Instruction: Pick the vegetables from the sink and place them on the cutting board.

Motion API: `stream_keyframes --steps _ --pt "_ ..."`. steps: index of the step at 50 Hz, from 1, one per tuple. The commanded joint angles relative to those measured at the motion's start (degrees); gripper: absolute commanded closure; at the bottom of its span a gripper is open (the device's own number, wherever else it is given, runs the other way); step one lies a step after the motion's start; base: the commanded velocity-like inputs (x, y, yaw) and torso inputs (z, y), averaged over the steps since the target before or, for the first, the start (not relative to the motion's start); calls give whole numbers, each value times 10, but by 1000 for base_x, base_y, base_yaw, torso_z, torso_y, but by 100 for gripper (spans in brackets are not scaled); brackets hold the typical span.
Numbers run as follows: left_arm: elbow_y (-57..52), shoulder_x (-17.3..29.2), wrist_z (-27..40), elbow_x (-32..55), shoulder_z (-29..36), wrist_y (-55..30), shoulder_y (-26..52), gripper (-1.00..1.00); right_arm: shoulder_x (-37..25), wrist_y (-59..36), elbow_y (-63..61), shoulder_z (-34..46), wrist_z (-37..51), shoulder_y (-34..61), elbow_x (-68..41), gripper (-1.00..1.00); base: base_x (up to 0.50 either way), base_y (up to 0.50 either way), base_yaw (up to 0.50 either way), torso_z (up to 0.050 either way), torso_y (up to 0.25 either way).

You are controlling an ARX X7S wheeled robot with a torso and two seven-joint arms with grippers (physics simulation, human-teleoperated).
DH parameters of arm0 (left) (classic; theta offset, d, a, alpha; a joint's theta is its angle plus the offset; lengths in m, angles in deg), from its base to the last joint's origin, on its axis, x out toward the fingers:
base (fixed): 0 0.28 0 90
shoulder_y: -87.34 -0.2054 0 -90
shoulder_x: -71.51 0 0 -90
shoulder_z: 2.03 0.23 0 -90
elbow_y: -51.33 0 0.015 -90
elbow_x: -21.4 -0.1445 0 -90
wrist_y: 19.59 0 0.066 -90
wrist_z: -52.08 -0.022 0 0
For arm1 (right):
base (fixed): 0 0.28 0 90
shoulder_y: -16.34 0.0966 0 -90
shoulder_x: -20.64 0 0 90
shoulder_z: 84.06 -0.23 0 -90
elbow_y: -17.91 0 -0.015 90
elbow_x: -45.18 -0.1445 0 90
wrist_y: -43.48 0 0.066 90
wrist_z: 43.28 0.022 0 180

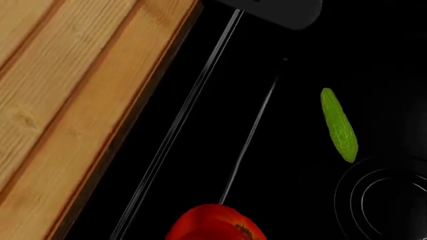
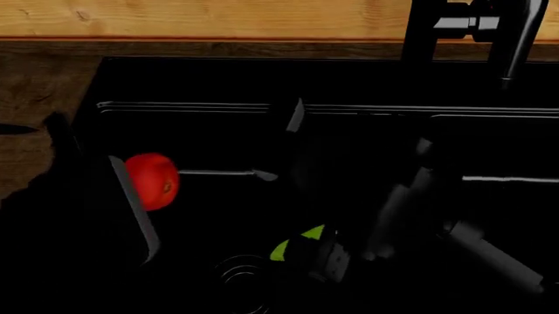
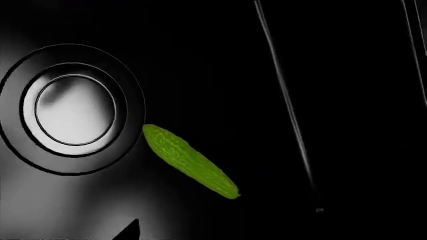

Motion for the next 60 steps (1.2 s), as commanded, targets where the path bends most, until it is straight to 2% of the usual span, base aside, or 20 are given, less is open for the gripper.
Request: stream_keyframes --steps 1,8,20,29,34,48,60 --pt "-43 24 36 25 -34 -2 -41 100 59 92 114 84 -32 -2 79 -100 0 0 0 0 0" --pt "-38 25 38 29 -40 -1 -42 100 95 154 194 97 -60 -8 95 -100 0 0 0 0 0" --pt "-24 27 34 32 -41 5 -41 100 193 327 416 79 -81 -41 110 -100 0 0 0 0 0" --pt "-29 27 31 33 -37 -1 -38 100 174 294 355 85 -120 -58 101 -100 0 0 0 0 0" --pt "-22 26 32 32 -35 6 -43 100 194 322 403 87 -137 -73 108 -100 0 0 0 0 0" --pt "-25 24 25 27 -26 -15 -28 100 195 368 477 49 -146 -95 156 -100 0 0 0 0 0" --pt "-18 23 25 30 -25 -8 -31 100 195 369 500 32 -140 -87 187 -100 0 0 0 0 0"
